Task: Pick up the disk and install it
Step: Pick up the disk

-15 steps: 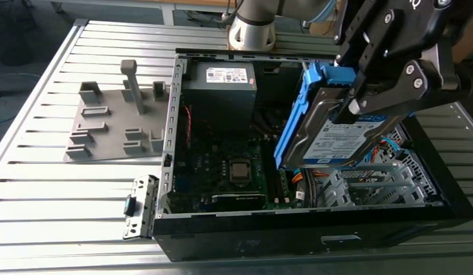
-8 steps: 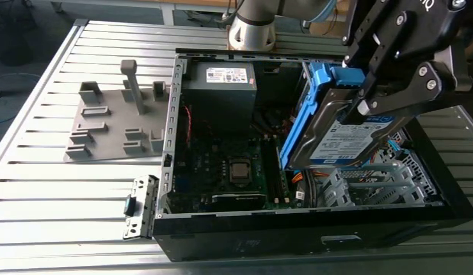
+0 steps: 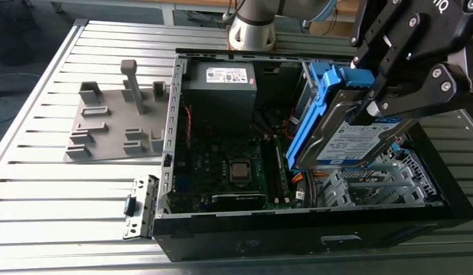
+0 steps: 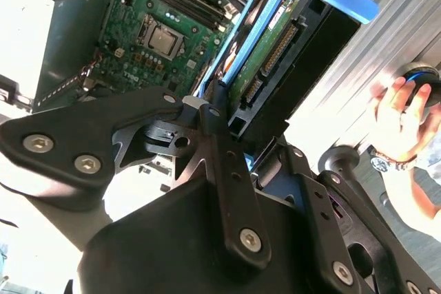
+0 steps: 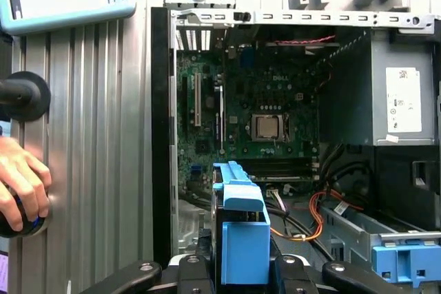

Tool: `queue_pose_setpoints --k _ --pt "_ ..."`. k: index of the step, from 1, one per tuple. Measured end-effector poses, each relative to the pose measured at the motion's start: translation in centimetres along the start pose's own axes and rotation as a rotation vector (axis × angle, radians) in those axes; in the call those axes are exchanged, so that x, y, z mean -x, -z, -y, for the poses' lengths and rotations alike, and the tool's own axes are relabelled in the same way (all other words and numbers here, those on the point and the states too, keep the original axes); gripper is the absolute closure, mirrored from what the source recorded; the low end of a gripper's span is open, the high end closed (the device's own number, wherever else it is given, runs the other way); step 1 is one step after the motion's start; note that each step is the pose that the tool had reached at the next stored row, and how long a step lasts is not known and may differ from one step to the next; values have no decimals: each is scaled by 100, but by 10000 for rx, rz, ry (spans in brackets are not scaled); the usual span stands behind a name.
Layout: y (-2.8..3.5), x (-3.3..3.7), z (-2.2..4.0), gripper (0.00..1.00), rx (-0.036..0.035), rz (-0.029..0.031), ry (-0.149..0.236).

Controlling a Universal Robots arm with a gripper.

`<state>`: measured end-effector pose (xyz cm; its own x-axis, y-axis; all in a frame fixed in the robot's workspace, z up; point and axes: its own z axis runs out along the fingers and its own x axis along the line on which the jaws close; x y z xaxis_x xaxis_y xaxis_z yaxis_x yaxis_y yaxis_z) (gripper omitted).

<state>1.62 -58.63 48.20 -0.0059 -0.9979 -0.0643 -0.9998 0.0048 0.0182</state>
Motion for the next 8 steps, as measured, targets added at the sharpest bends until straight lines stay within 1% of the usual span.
queue_pose_setpoints --k 8 --pt "-1 -8 76 64 0 0 0"
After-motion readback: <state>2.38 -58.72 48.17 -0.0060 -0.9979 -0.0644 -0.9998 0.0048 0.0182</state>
